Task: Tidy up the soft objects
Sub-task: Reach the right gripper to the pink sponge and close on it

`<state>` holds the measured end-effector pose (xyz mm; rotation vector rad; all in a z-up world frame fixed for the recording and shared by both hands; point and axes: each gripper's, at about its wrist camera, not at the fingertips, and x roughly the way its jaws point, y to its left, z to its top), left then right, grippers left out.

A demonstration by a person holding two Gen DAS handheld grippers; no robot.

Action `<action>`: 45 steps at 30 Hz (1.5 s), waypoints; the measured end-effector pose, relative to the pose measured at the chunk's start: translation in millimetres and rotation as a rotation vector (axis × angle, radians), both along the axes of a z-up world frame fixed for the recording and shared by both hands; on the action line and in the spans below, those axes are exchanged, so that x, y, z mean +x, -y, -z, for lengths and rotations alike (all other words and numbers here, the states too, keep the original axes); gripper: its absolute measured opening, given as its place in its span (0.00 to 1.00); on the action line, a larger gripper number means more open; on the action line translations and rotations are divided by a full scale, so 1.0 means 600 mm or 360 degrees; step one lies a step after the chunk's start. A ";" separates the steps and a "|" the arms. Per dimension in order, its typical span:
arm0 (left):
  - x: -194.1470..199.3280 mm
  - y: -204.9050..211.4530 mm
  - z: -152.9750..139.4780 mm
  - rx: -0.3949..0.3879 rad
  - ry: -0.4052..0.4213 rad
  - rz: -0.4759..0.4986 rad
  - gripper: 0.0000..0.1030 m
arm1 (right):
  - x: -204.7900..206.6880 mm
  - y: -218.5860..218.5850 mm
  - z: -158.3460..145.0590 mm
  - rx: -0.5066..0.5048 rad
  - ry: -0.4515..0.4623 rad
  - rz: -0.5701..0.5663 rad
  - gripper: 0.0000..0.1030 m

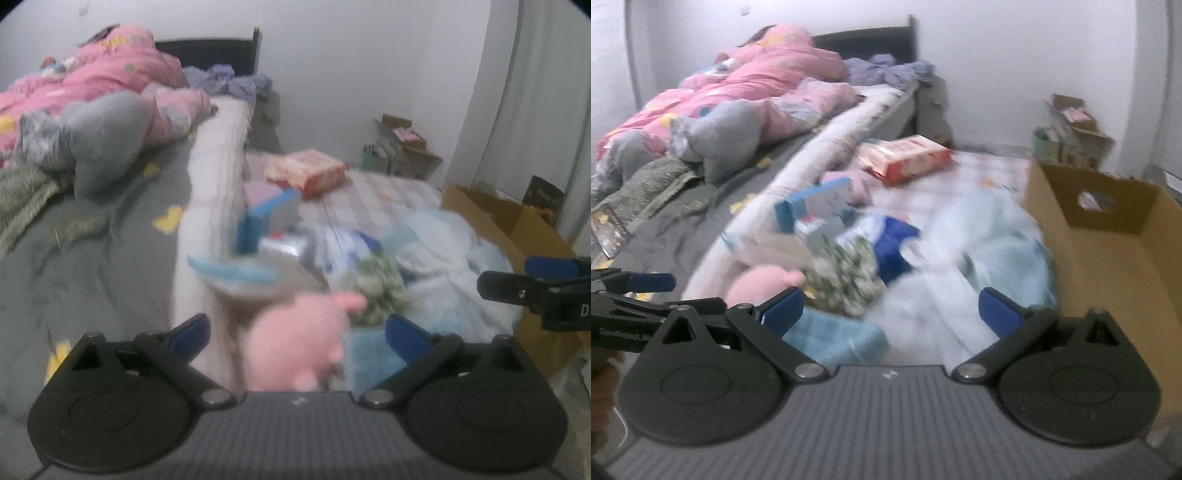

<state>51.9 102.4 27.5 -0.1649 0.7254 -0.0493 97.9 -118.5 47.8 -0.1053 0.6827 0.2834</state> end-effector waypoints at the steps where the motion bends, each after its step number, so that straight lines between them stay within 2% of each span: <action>1: 0.009 -0.005 -0.006 0.0017 0.0022 -0.0001 0.98 | 0.011 -0.008 -0.009 -0.0004 0.0010 -0.0027 0.97; 6: 0.058 -0.028 -0.033 0.0097 0.0112 0.0006 0.97 | 0.069 -0.033 -0.040 0.0035 0.0041 -0.0100 0.92; 9: 0.105 -0.036 -0.051 0.0162 0.0125 0.0051 0.90 | 0.122 -0.044 -0.052 0.0096 -0.0010 -0.0137 0.86; 13: 0.183 -0.031 -0.053 0.0272 0.0057 0.0147 0.75 | 0.217 -0.050 -0.074 0.0241 -0.0143 -0.0177 0.78; 18: 0.274 -0.009 -0.029 0.0330 -0.0055 0.0275 0.71 | 0.369 -0.064 -0.069 0.0339 -0.0330 -0.0194 0.67; 21: 0.327 0.003 -0.003 0.0349 -0.0147 0.0326 0.67 | 0.475 -0.084 -0.035 0.0351 -0.0490 -0.0218 0.67; 23: 0.361 0.006 0.018 0.0374 -0.0219 0.0336 0.64 | 0.549 -0.100 0.003 0.0384 -0.0662 -0.0253 0.66; 27: 0.405 -0.004 0.050 0.0384 -0.0330 0.0322 0.57 | 0.650 -0.122 0.086 0.0409 -0.0854 -0.0215 0.66; 29: 0.420 -0.010 0.052 0.0371 -0.0371 0.0314 0.51 | 0.682 -0.133 0.125 0.0411 -0.0936 -0.0207 0.66; 32: 0.433 -0.017 0.061 0.0348 -0.0423 0.0314 0.47 | 0.716 -0.144 0.170 0.0452 -0.1013 -0.0188 0.66; 36: 0.440 -0.020 0.066 0.0328 -0.0456 0.0313 0.42 | 0.746 -0.167 0.207 0.0452 -0.1034 -0.0235 0.66; 38: 0.442 -0.020 0.068 0.0328 -0.0465 0.0305 0.38 | 0.755 -0.179 0.217 0.0449 -0.1057 -0.0262 0.66; 41: 0.441 -0.021 0.070 0.0321 -0.0462 0.0294 0.36 | 0.758 -0.205 0.228 0.0450 -0.1100 -0.0332 0.67; 45: 0.442 -0.021 0.073 0.0322 -0.0467 0.0281 0.35 | 0.752 -0.240 0.227 0.0336 -0.1092 -0.0414 0.68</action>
